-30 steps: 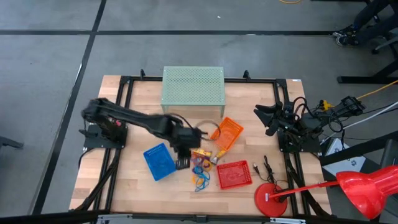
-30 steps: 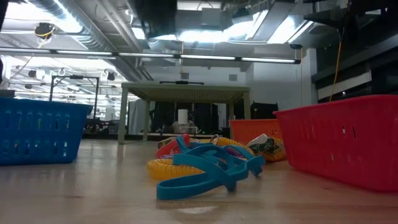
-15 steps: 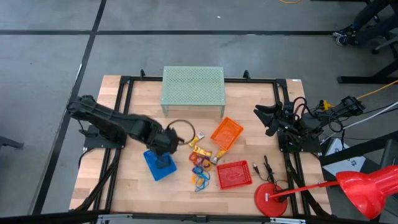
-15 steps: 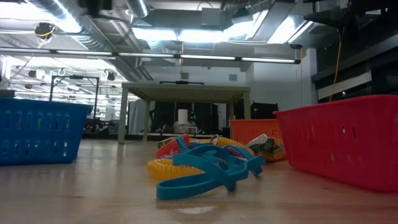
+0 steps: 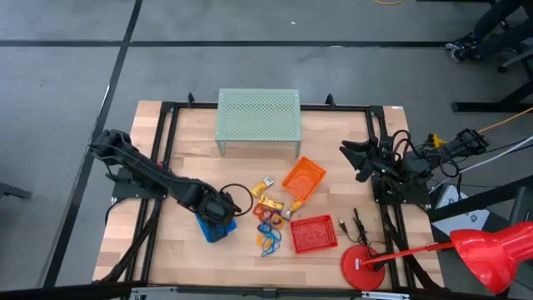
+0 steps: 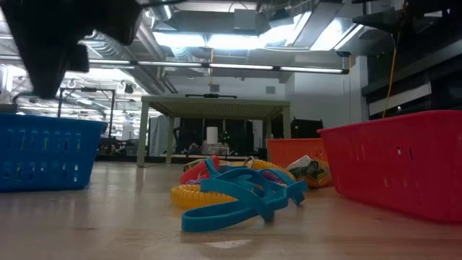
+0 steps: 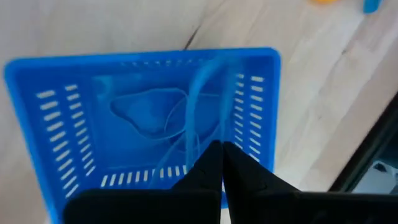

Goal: Pick & Place Office Desk Supplies
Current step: Put the blue rubberband into the blue bin

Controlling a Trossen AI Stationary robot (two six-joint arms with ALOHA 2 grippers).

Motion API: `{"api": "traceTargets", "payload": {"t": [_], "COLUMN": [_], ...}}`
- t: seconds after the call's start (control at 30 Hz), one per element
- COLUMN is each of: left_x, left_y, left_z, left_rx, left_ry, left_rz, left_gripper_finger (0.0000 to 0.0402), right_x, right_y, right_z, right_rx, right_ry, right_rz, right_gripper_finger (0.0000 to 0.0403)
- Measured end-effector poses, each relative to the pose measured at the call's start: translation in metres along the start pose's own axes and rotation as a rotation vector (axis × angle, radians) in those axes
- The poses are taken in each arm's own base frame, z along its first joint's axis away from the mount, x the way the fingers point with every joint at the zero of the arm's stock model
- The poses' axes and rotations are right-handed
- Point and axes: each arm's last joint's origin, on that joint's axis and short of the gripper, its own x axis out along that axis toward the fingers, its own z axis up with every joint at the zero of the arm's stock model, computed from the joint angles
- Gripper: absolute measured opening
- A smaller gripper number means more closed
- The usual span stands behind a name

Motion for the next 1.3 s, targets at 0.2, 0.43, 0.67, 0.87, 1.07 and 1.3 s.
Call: {"api": "traceTargets", "payload": {"t": [0.2,0.43,0.67,0.87,1.07,1.3], "left_x": [0.016,0.02,0.019,-0.001,-0.05,-0.079], "left_y": [0.008,0.013,0.016,0.009,0.005,-0.004], "left_z": [-0.006,-0.006,-0.002,0.006,0.037,0.099], "left_rx": [-0.014,-0.086,-0.134,-0.143,-0.177,-0.123], "left_ry": [0.035,0.025,0.031,-0.078,-0.377,-0.724], "left_rz": [-0.014,0.004,0.003,-0.025,-0.11,-0.478], "left_gripper_finger": [0.0001,0.0032,0.0111,0.016,0.017,0.017], "right_x": [0.0,0.0,0.0,0.0,0.0,0.0], "right_y": [0.0,0.0,0.0,0.0,-0.002,-0.002], "right_z": [0.0,0.0,0.0,0.0,0.001,0.002], "right_rx": [0.001,0.001,0.001,0.002,-0.005,0.003], "right_ry": [-0.002,-0.002,-0.006,-0.006,-0.034,-0.045], "right_rz": [-0.003,-0.003,-0.01,-0.01,-0.06,-0.068], "right_gripper_finger": [0.0178,0.0178,0.0178,0.0178,0.0178,0.0178]}}
